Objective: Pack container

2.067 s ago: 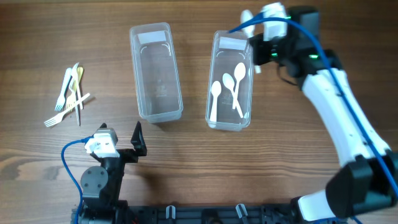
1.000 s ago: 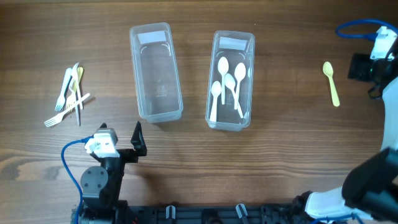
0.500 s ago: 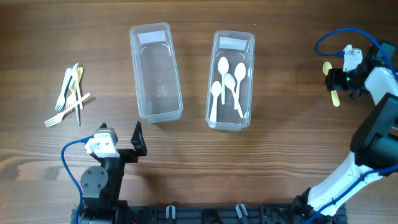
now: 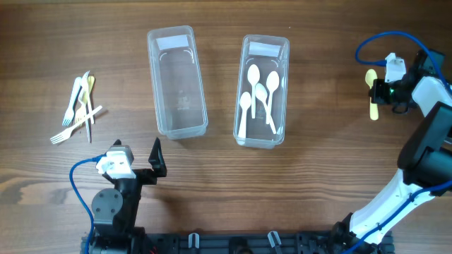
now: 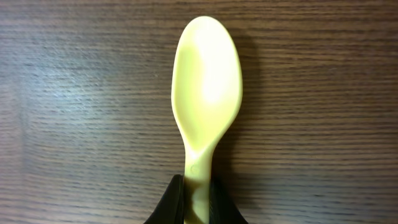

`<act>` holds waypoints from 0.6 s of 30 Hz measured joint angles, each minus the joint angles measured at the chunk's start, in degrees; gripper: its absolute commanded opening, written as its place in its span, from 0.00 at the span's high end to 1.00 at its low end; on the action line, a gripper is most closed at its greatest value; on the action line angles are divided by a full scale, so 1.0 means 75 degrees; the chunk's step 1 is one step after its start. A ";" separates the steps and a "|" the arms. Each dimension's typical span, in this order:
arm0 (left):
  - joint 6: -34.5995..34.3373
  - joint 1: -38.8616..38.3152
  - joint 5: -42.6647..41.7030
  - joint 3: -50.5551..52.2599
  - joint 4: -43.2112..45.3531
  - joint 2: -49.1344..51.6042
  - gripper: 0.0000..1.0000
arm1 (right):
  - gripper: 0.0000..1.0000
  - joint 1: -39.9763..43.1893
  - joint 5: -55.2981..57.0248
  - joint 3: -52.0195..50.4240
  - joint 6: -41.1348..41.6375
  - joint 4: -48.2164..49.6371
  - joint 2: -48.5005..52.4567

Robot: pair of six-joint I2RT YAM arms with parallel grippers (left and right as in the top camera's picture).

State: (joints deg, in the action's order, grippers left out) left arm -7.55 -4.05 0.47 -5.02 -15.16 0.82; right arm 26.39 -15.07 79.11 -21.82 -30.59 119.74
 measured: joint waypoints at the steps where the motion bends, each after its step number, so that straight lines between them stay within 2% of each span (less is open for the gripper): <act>1: -0.0003 0.0000 0.0003 0.0000 0.0000 0.0000 0.00 | 0.96 -0.0020 -0.0035 0.0000 0.0122 0.0000 0.0000; 6: -0.0003 0.0000 0.0000 0.0000 0.0000 0.0000 0.00 | 0.96 -0.0192 -0.0233 0.0000 0.0673 -0.0026 -0.0236; 14: -0.0003 0.0000 0.0000 0.0000 0.0000 0.0003 0.00 | 0.94 -0.1253 -0.0848 0.0003 0.1201 0.0009 -0.2836; 15: -0.0003 0.0000 0.0003 0.0000 0.0000 0.0000 0.00 | 0.50 -0.1469 -0.0839 0.0003 0.1279 0.0006 -0.3115; 16: -0.0003 0.0000 0.0003 0.0000 0.0000 0.0000 0.00 | 0.39 -0.1617 -0.0813 0.0003 0.1358 0.0006 -0.3267; 18: -0.0003 0.0000 0.0003 0.0000 0.0000 0.0003 0.00 | 0.29 -0.1775 -0.0650 0.0017 0.1489 -0.0085 -0.3378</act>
State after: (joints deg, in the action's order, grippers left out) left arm -7.57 -4.05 0.49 -5.02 -15.16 0.84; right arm 13.08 -19.94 79.24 -10.66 -31.22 94.41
